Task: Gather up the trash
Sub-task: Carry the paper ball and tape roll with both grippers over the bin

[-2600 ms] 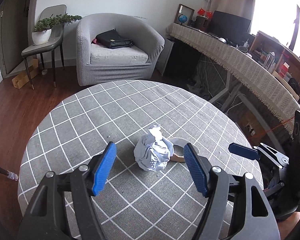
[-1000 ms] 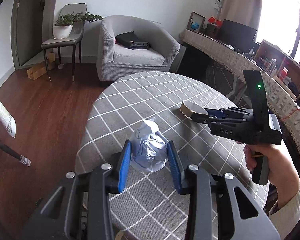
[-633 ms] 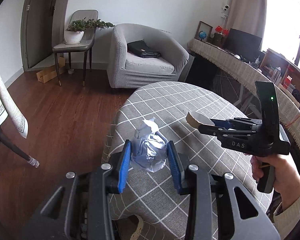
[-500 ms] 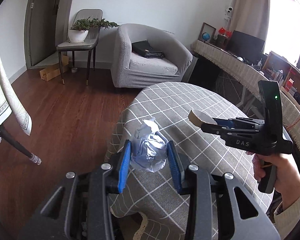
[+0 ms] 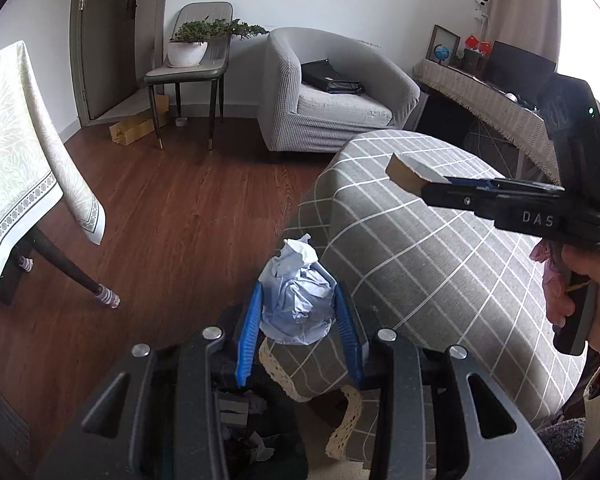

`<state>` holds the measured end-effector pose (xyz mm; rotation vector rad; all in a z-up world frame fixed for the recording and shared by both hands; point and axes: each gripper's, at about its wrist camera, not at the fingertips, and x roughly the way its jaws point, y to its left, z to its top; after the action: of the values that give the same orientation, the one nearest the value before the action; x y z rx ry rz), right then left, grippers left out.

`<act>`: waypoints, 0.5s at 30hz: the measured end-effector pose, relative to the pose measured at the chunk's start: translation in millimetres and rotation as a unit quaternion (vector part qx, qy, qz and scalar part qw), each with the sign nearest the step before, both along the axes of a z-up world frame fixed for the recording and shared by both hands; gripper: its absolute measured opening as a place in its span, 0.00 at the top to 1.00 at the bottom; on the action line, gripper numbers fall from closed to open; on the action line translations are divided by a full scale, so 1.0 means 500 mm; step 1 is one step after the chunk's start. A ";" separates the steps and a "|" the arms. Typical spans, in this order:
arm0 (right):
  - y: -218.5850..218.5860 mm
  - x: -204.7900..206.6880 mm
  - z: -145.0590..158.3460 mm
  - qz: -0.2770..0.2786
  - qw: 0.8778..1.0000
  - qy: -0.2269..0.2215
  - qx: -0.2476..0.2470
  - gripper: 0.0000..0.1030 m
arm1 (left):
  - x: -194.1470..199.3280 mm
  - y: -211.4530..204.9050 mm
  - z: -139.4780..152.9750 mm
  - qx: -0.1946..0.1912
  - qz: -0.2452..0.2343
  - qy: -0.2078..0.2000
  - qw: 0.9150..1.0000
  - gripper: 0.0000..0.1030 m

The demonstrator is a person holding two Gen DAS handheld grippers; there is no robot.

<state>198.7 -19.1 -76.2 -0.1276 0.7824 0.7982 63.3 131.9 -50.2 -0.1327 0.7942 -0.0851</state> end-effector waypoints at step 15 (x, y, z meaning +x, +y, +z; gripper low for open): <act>0.209 -0.061 -0.019 0.077 0.997 0.019 -0.007 0.67 | -0.053 0.140 -0.114 0.001 0.057 0.101 0.993 0.62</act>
<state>168.4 85.4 -85.6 -0.1876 0.8201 0.9442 36.9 202.1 -107.0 -0.1860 0.9866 0.0378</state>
